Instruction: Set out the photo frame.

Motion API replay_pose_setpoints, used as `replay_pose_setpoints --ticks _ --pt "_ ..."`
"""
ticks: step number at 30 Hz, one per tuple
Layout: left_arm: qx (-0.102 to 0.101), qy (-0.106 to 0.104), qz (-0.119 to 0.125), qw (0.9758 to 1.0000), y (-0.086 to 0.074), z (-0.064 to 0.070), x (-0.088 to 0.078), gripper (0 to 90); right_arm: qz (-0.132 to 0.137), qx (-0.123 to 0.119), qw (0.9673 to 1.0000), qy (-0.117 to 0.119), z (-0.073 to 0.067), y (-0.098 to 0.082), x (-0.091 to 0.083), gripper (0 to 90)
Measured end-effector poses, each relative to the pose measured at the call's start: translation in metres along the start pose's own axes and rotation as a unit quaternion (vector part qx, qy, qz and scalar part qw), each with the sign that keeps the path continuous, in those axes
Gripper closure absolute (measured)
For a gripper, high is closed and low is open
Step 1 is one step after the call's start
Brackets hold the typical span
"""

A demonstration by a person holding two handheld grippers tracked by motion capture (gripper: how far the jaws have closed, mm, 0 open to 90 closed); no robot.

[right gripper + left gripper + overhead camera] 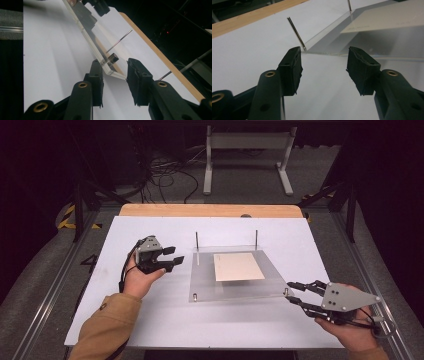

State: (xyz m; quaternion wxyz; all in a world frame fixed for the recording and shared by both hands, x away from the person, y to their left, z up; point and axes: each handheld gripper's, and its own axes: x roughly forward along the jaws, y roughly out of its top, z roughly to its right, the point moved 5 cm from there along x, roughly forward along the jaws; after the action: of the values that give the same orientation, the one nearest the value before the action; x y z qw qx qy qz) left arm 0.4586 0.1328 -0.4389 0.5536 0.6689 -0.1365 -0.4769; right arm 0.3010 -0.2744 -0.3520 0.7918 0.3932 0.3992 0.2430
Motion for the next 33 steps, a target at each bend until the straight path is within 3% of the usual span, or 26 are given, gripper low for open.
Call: replay_pose_setpoints --ticks 8,12,16,27,33 --pt "0.003 0.009 -0.009 0.9999 -0.020 0.009 -0.015 44.3 0.020 0.020 0.9996 0.000 0.020 0.012 -0.001 67.2" --pt "0.013 0.015 -0.012 0.9997 -0.026 0.017 -0.022 43.6 0.038 0.031 0.9988 -0.008 0.037 0.021 -0.001 68.2" --pt "0.008 0.013 -0.018 0.9997 -0.034 0.022 -0.022 43.2 0.047 0.045 0.9977 -0.021 0.054 0.030 0.001 69.1" --pt "-0.007 0.021 -0.027 0.9994 -0.049 0.020 -0.028 42.6 0.072 0.082 0.9934 -0.035 0.091 0.047 0.008 69.6" --pt "-0.014 0.031 -0.021 0.9992 -0.053 0.016 -0.037 42.3 0.077 0.097 0.9914 -0.043 0.110 0.060 0.016 70.5"
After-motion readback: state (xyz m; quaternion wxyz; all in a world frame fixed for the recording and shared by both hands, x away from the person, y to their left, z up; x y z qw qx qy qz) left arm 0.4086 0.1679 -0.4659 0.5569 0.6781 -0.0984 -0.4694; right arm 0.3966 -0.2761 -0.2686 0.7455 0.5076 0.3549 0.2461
